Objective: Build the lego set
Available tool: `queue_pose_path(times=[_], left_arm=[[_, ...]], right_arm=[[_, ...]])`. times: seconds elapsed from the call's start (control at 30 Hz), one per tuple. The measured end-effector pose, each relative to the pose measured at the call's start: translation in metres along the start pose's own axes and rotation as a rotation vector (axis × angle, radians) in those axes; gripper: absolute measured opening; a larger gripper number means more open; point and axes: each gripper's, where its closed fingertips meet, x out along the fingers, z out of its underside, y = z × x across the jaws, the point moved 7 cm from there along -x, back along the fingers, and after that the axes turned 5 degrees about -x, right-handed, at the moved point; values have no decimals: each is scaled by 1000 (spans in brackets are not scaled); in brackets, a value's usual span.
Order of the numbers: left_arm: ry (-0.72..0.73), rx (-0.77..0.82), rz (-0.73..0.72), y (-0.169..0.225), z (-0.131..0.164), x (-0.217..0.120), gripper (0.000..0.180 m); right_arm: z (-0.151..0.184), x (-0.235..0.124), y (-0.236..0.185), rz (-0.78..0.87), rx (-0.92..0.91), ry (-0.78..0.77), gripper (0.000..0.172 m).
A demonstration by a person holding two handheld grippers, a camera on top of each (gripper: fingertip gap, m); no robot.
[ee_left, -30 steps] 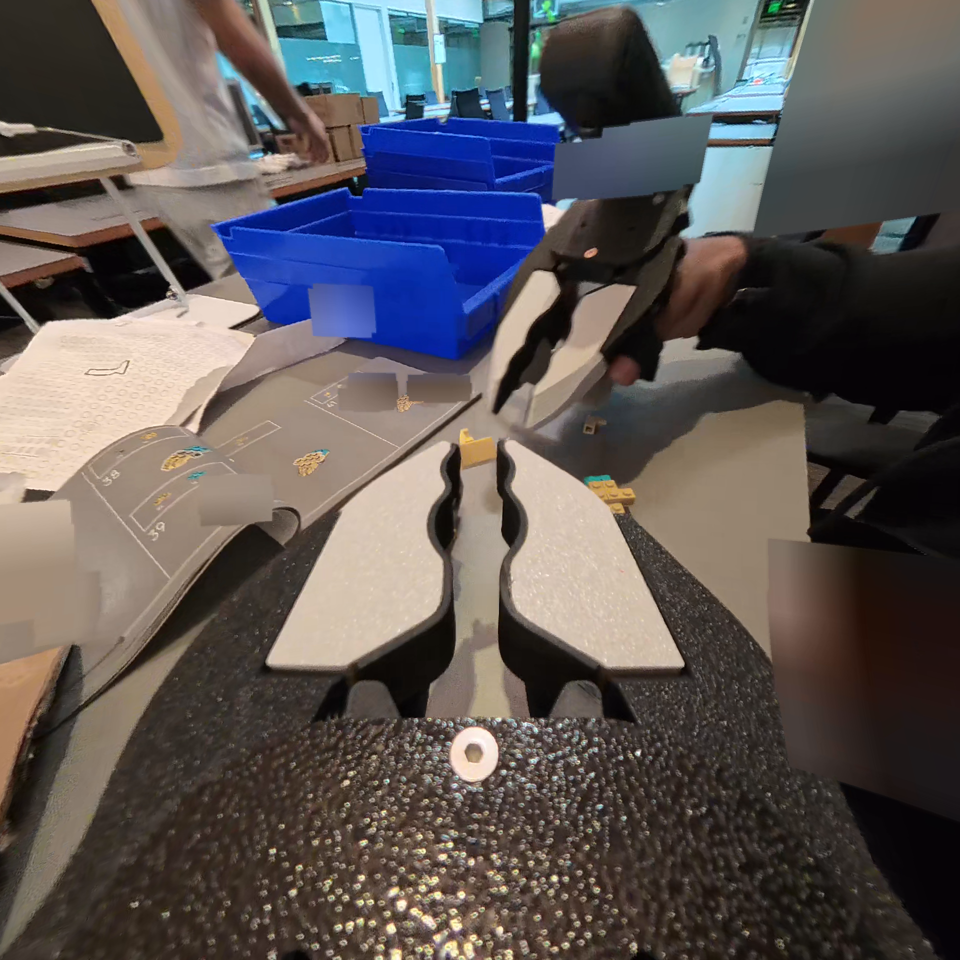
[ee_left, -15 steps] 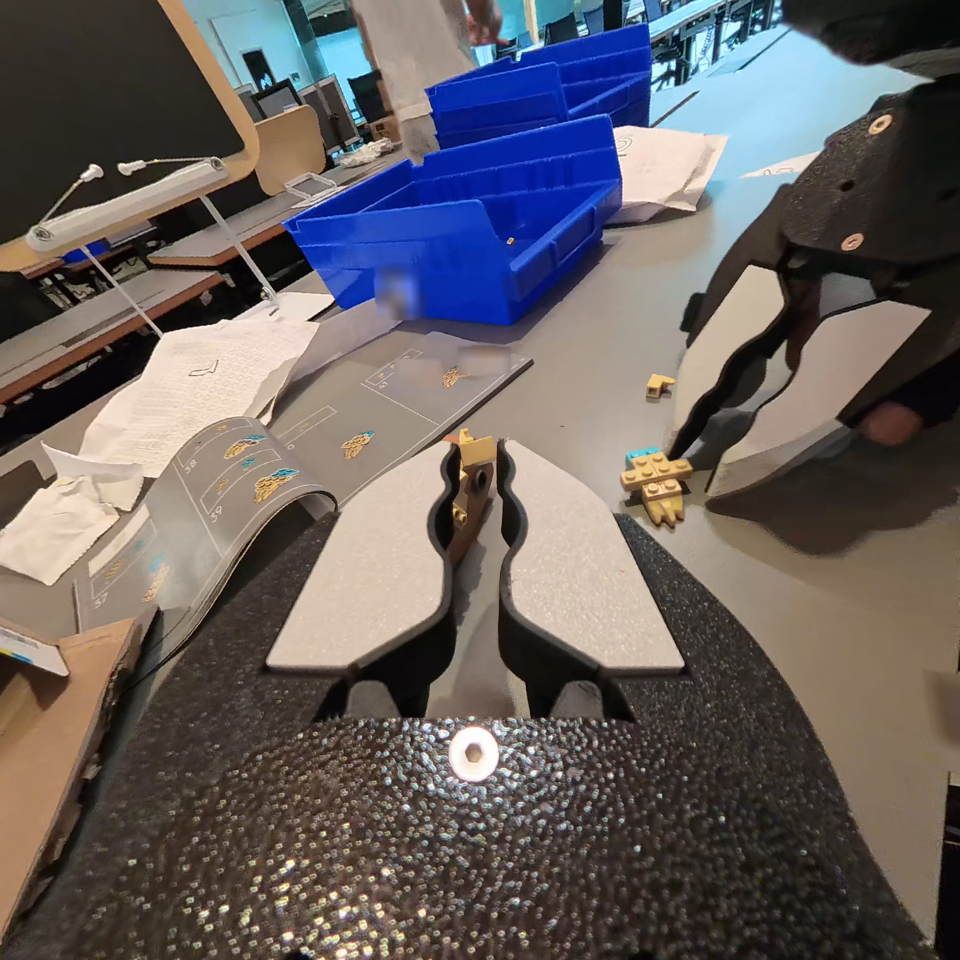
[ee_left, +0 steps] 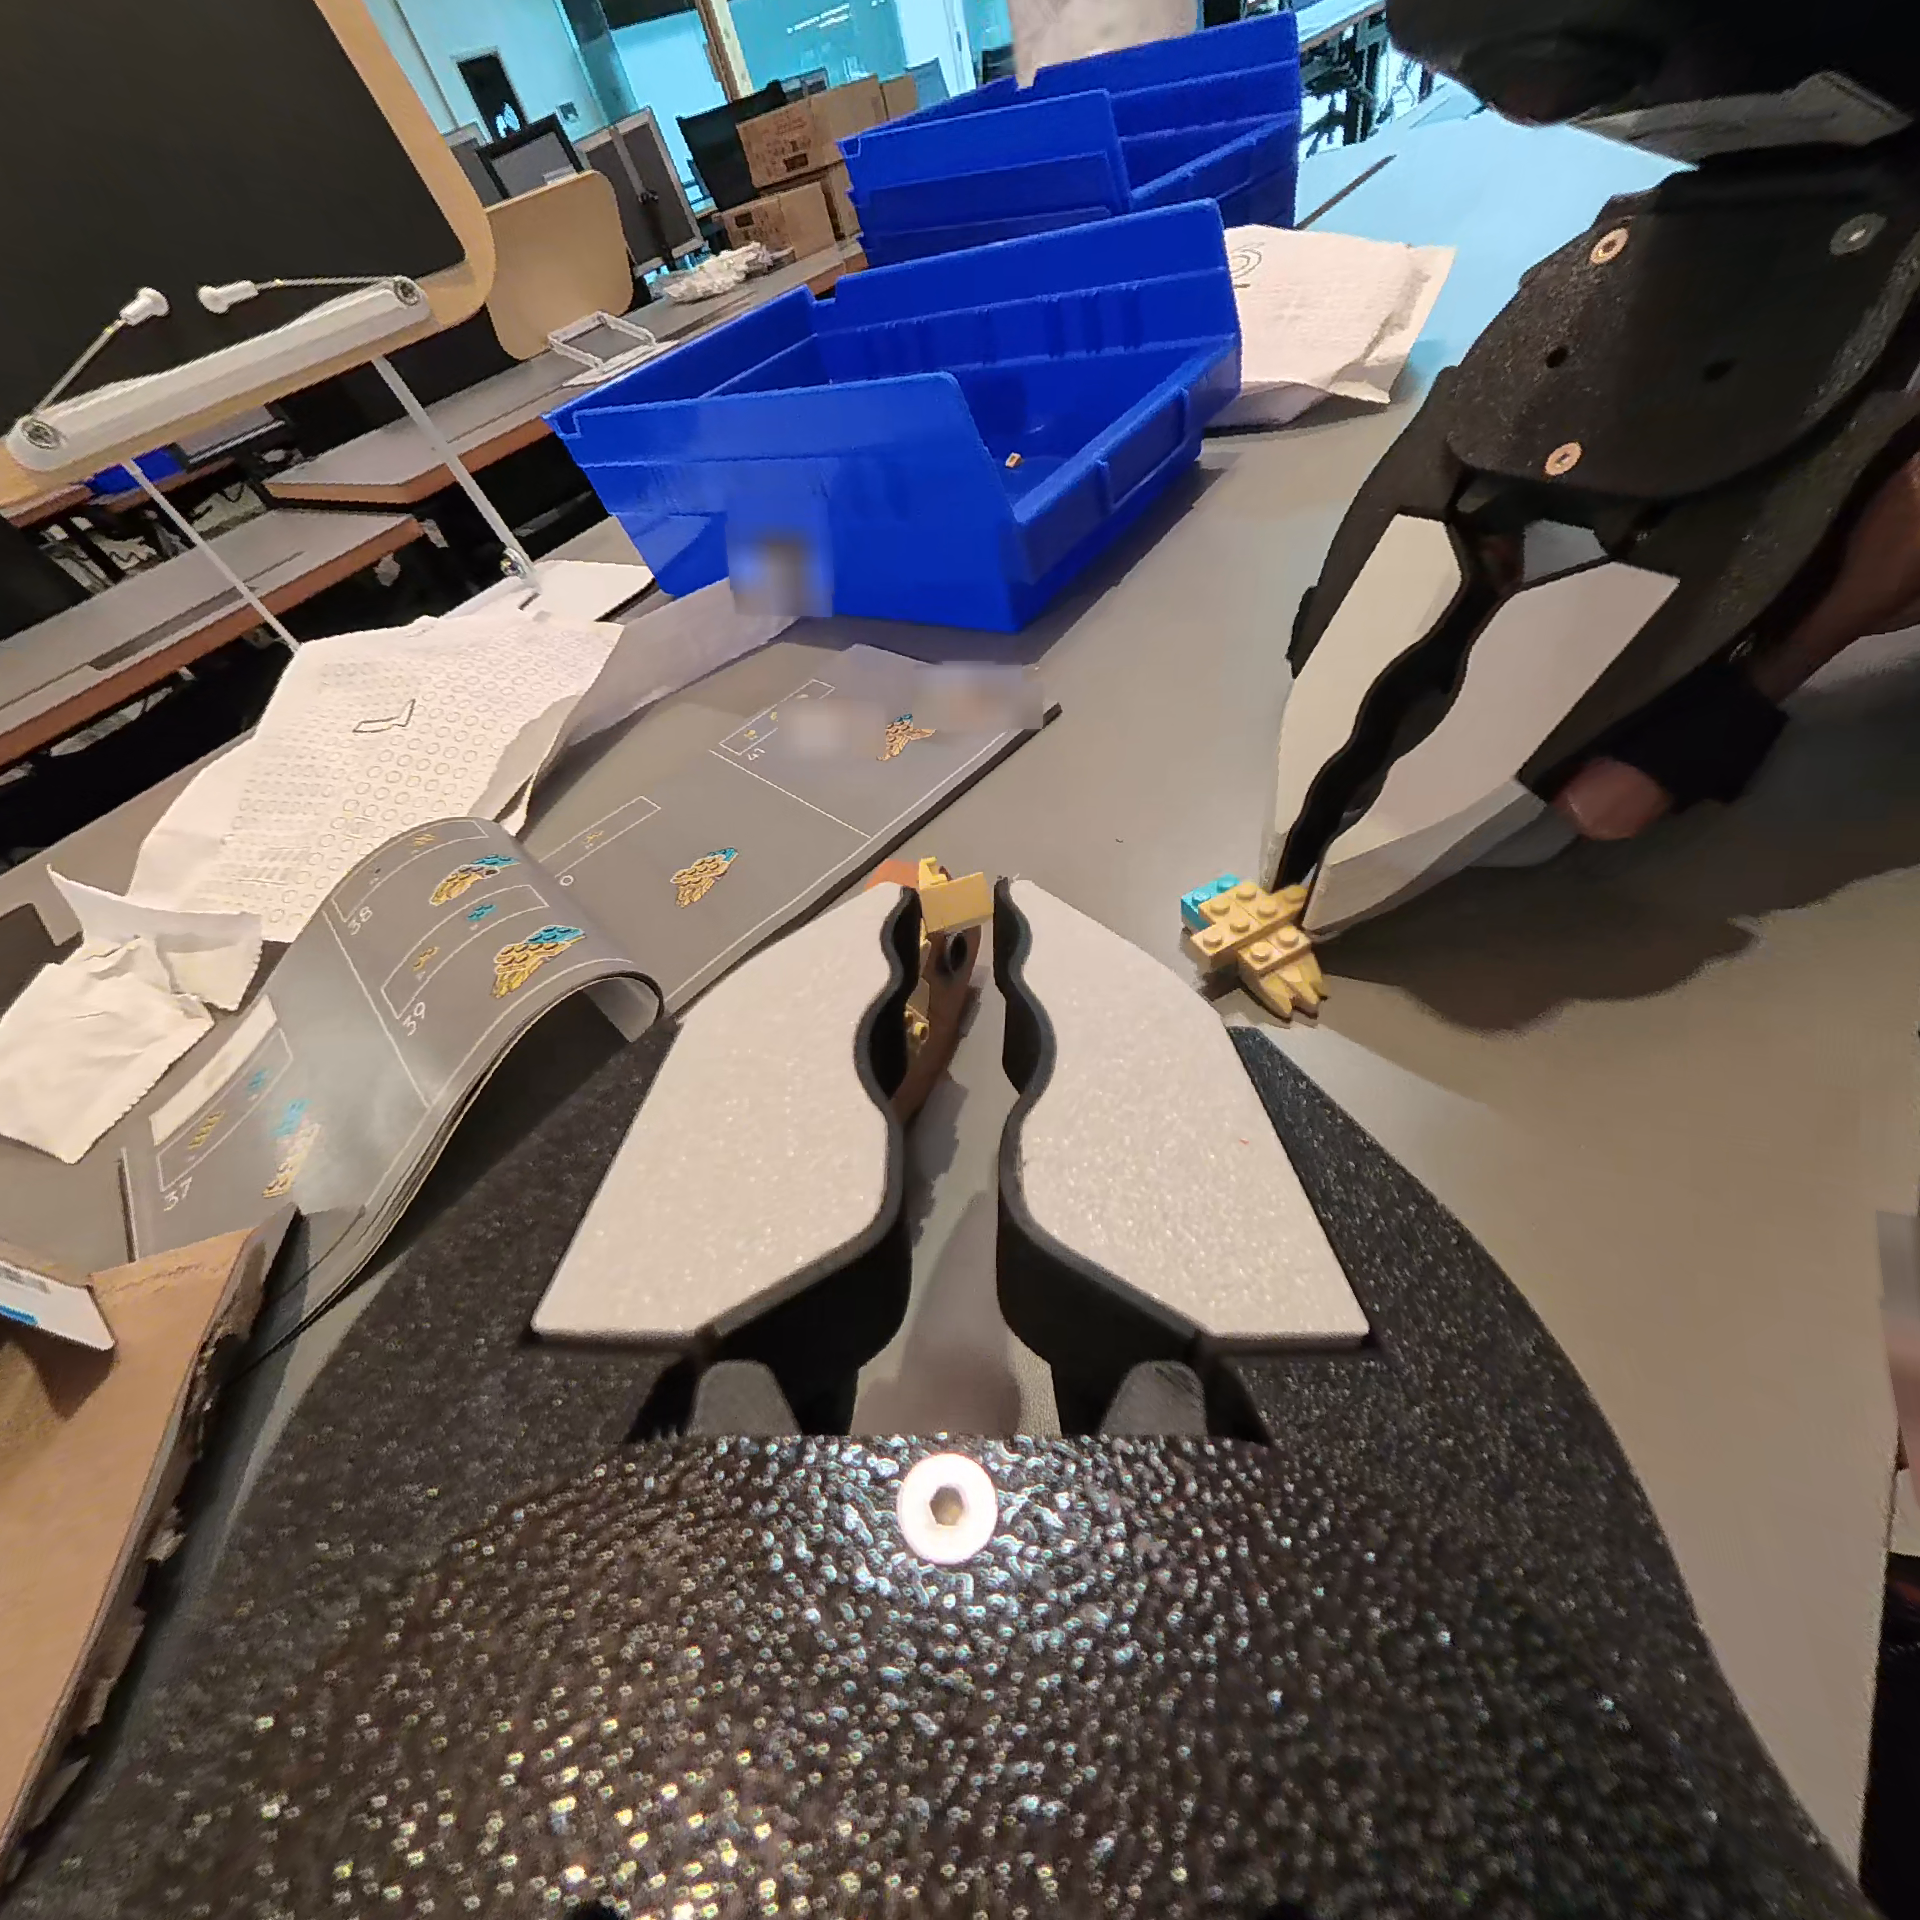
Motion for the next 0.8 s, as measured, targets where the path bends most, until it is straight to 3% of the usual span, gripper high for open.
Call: queue_pose_path(times=[0.37, 0.6, 0.8], left_arm=[[37, -10, -26, 1, -3, -2, 13], [106, -17, 42, 16, -11, 2, 13], [135, 9, 84, 23, -13, 0, 13]], right_arm=[[-5, -15, 7, -106, 96, 176, 14], [-32, -22, 9, -217, 276, 401, 14], [-49, -18, 9, -346, 368, 444, 17]])
